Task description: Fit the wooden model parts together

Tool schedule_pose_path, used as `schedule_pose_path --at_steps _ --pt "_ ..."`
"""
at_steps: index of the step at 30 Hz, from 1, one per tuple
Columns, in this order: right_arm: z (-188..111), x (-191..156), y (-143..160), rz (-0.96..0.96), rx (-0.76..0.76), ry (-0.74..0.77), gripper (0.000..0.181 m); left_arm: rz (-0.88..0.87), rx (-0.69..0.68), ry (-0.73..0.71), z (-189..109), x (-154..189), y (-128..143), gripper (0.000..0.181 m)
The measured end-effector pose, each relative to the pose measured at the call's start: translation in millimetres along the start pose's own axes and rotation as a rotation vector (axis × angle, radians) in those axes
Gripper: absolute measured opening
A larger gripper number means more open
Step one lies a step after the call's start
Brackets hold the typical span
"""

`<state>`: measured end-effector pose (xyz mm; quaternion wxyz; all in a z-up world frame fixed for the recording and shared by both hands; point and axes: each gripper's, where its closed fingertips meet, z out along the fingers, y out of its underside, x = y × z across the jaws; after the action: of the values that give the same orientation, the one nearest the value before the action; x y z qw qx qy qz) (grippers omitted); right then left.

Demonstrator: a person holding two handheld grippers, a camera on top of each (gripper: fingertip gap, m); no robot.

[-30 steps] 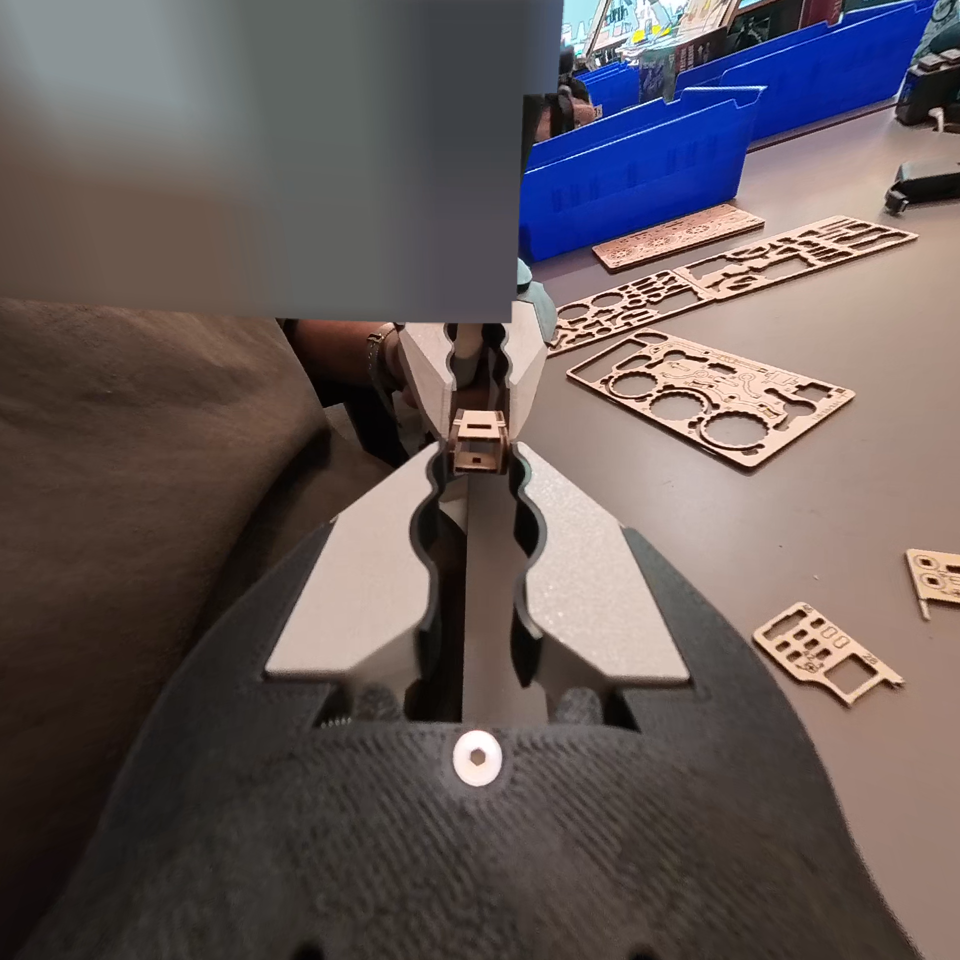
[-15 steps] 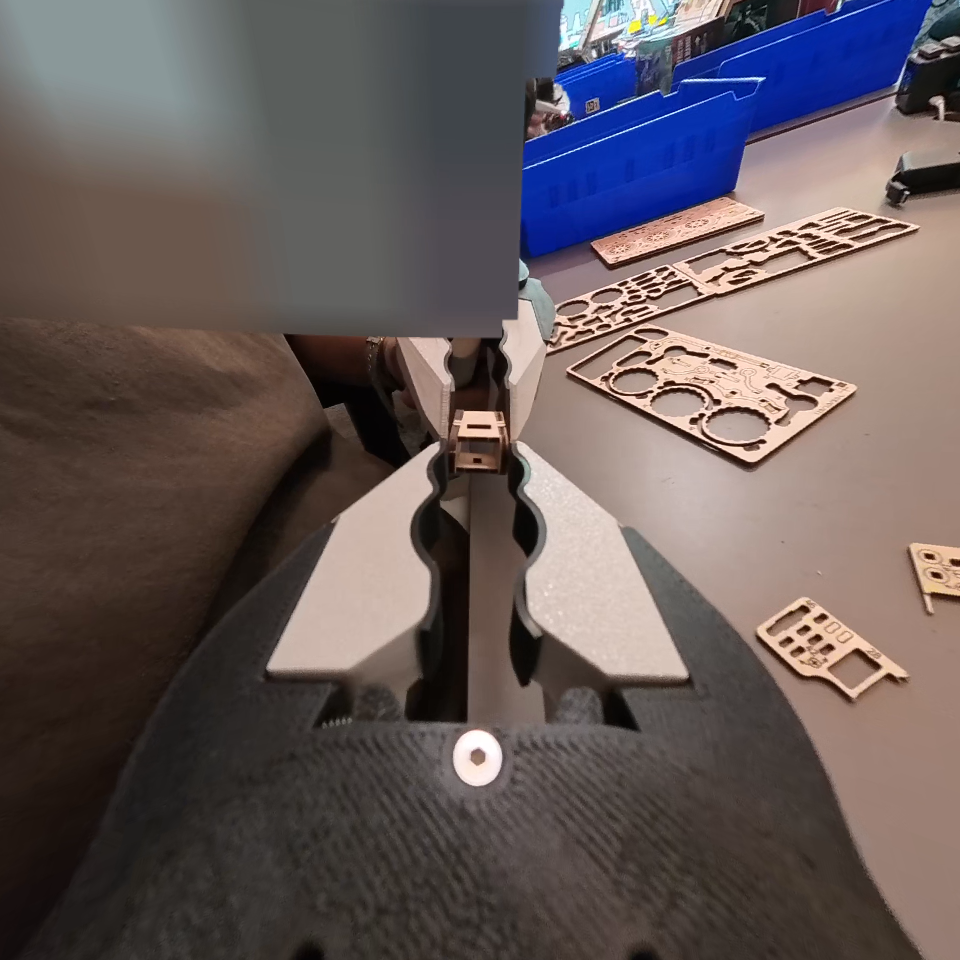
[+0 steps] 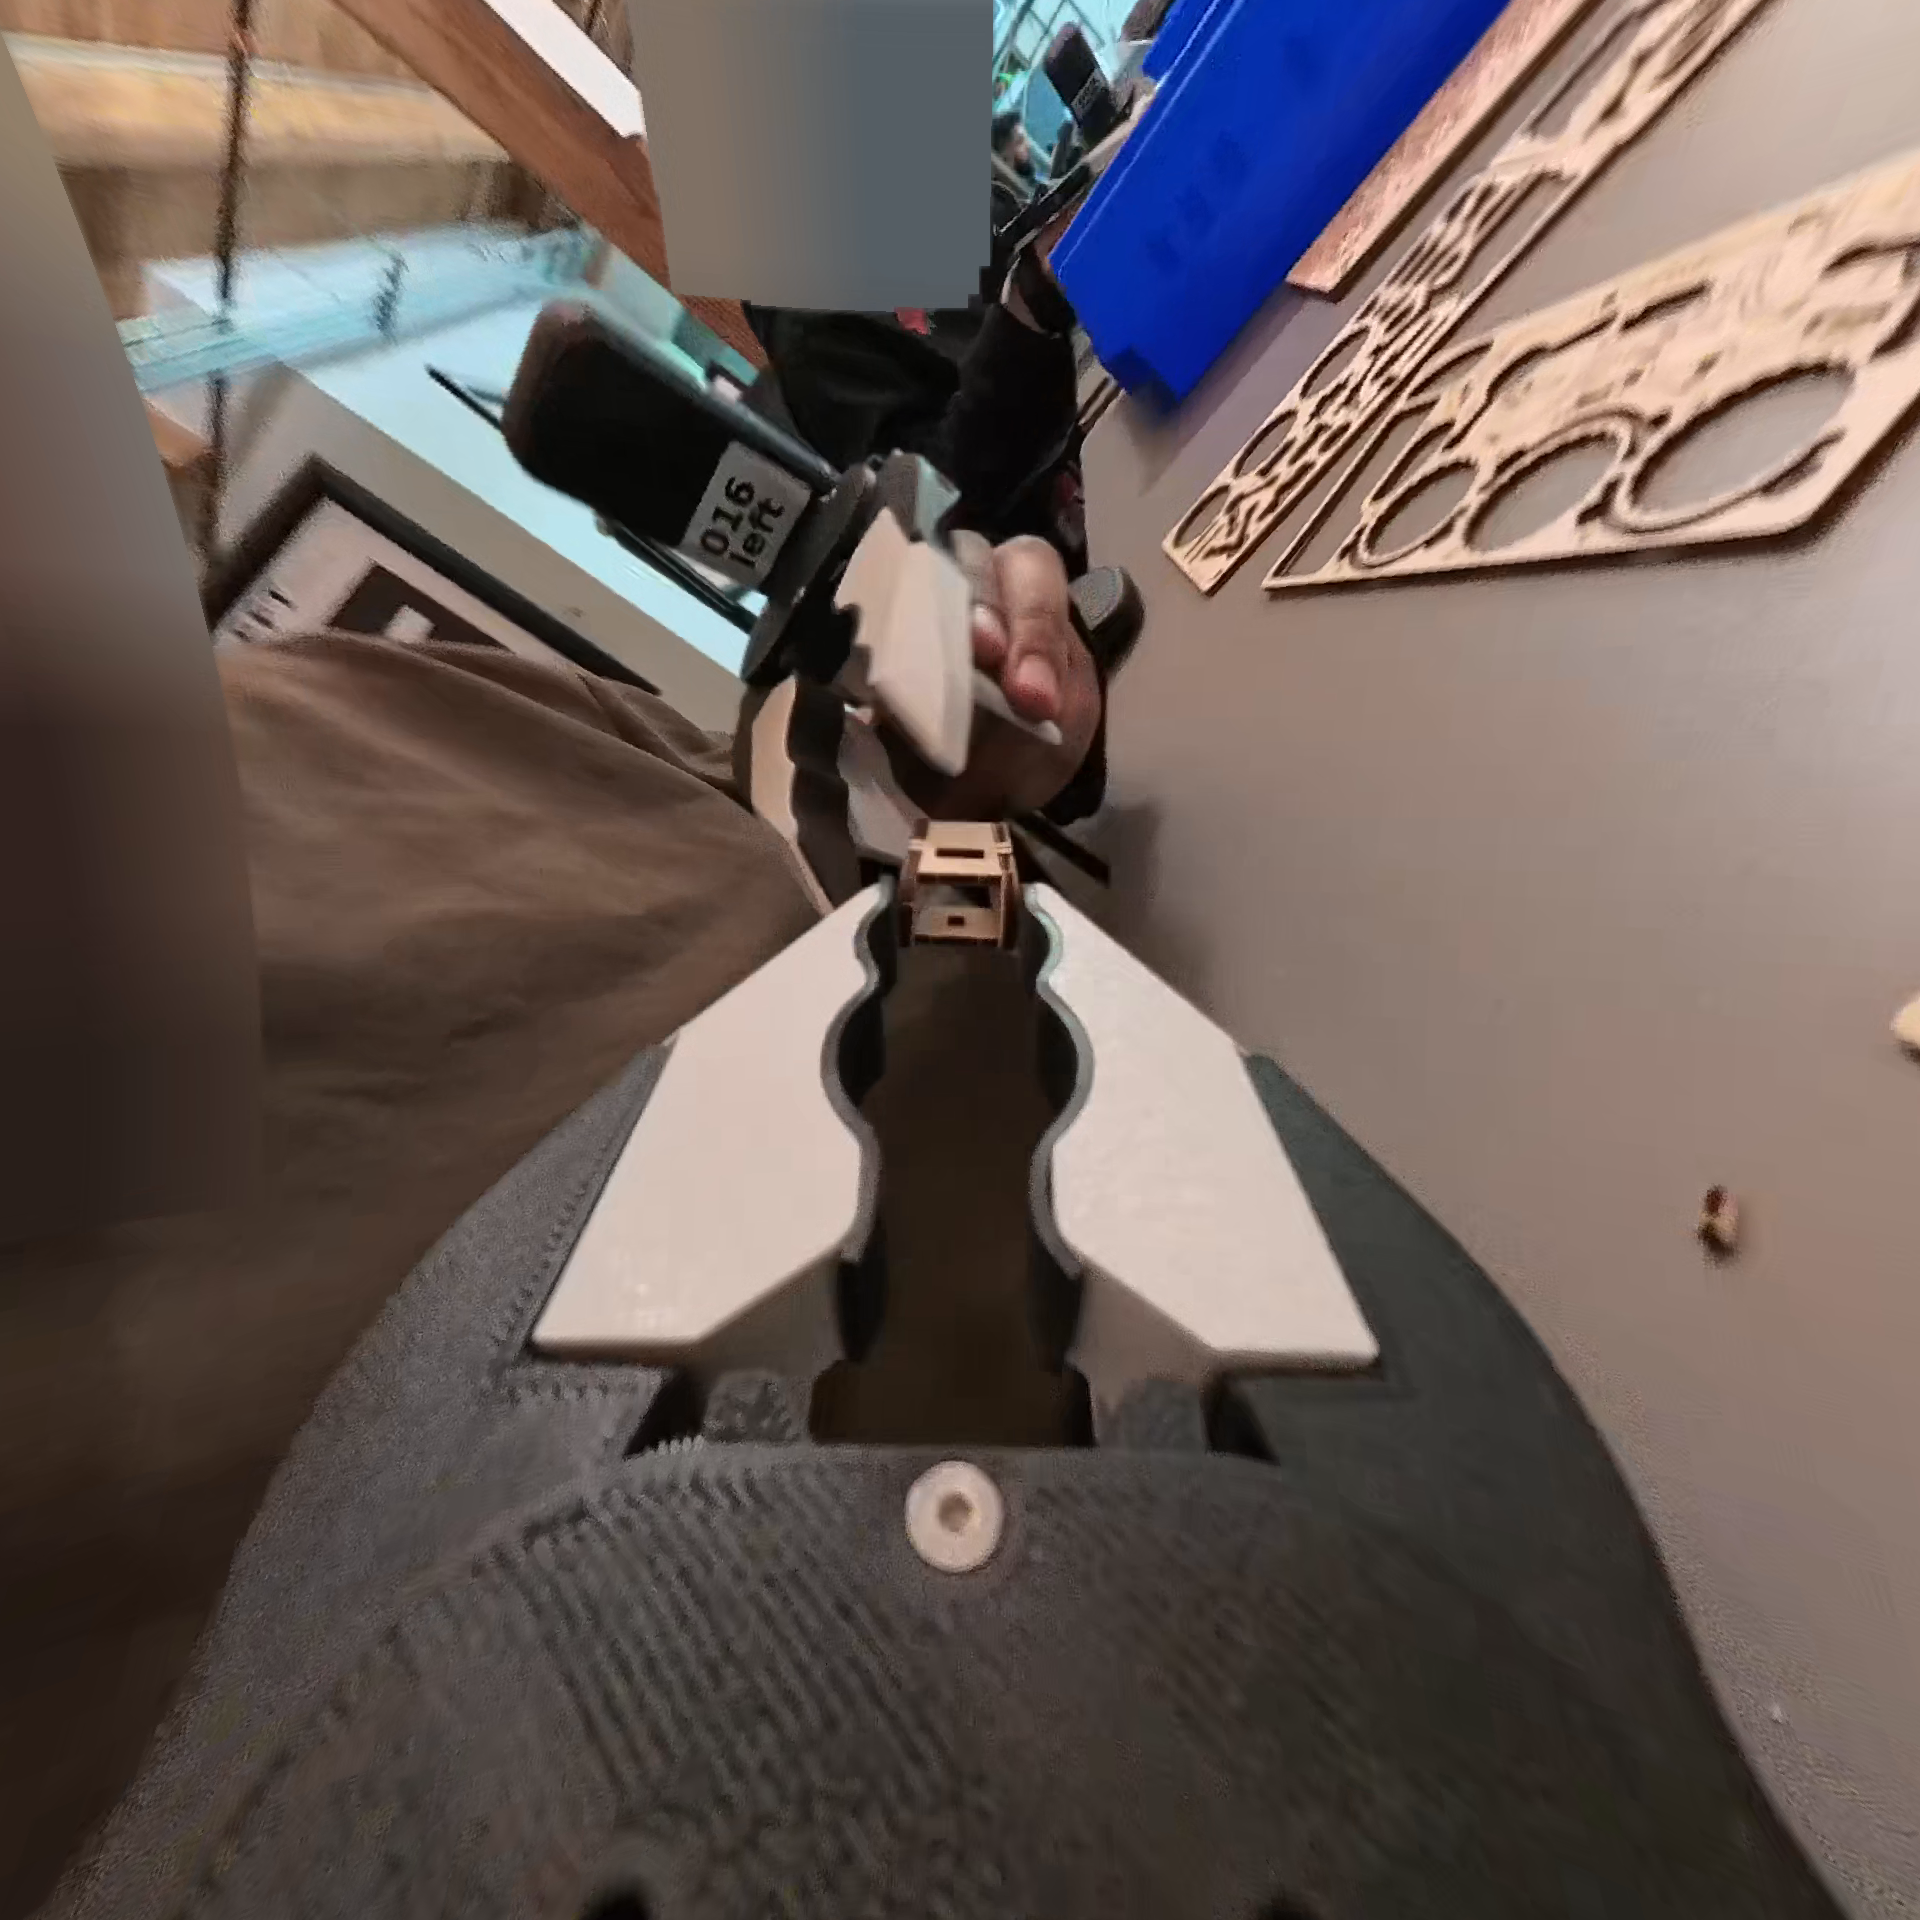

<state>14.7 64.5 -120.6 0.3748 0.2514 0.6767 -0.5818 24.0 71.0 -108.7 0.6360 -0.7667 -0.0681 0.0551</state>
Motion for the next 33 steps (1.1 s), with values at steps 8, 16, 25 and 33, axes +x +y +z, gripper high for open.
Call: schedule_pose_path --at_steps 8,16,25,33 --pt "4.9 -2.4 8.6 0.143 -0.028 -0.076 0.020 0.035 -0.052 0.016 5.6 5.7 10.6 0.025" --pt "6.0 -5.8 8.1 0.174 -0.019 -0.108 0.020 0.041 -0.051 0.028 6.0 9.0 10.3 0.016" --pt "5.4 -7.1 7.9 0.186 -0.015 -0.123 0.020 0.025 -0.052 0.030 6.2 8.7 9.6 0.016" --pt "1.8 -13.6 0.1 0.089 0.016 -0.136 0.020 0.005 -0.044 0.019 3.6 4.7 9.2 0.033"
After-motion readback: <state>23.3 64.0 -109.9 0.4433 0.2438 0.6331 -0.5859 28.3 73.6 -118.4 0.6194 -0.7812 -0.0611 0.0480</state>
